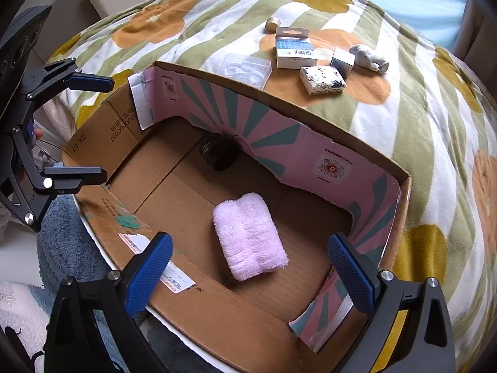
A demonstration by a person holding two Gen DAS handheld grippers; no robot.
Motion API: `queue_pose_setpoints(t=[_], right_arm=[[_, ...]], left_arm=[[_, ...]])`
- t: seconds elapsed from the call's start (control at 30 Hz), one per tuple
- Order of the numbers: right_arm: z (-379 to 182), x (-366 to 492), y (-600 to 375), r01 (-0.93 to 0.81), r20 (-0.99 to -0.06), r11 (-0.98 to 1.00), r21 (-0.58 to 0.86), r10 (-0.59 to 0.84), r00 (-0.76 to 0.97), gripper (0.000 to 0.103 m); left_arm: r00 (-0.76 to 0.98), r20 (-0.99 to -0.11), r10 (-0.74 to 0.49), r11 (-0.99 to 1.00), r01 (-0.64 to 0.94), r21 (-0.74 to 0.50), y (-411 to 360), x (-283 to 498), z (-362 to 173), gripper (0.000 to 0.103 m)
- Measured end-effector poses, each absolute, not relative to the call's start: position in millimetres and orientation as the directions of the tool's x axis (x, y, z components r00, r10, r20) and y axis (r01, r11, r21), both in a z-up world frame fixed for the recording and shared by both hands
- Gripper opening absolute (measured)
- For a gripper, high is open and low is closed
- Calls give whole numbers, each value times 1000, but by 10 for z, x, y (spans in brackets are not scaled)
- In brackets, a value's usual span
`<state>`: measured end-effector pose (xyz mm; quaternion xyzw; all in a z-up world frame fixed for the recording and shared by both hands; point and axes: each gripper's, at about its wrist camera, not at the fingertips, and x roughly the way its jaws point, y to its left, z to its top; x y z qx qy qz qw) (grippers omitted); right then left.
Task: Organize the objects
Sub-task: 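Carry the jar and towel into the cardboard box and open both tools, then move both tools back over the remaining items on the blanket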
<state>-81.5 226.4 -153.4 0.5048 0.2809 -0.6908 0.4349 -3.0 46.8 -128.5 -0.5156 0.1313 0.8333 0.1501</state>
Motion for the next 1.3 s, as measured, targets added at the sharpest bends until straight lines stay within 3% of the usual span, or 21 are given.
queue_pose_setpoints(t=[0.4, 1.03, 1.3], right_arm=[[-1369, -851, 2189, 892, -937, -450, 39, -326, -123, 100], [-686, -1320, 2121, 831, -877, -556, 1, -400, -267, 100], [-557, -1859, 2005, 772, -864, -625, 119, -448, -229, 100]], left_arm=[[-441, -890, 117, -932, -358, 55, 401, -118, -1097, 103], [-574, -816, 72, -933, -328, 148, 316, -505, -484, 103], [-569, -820, 62, -902, -384, 198, 318, -975, -512, 103]])
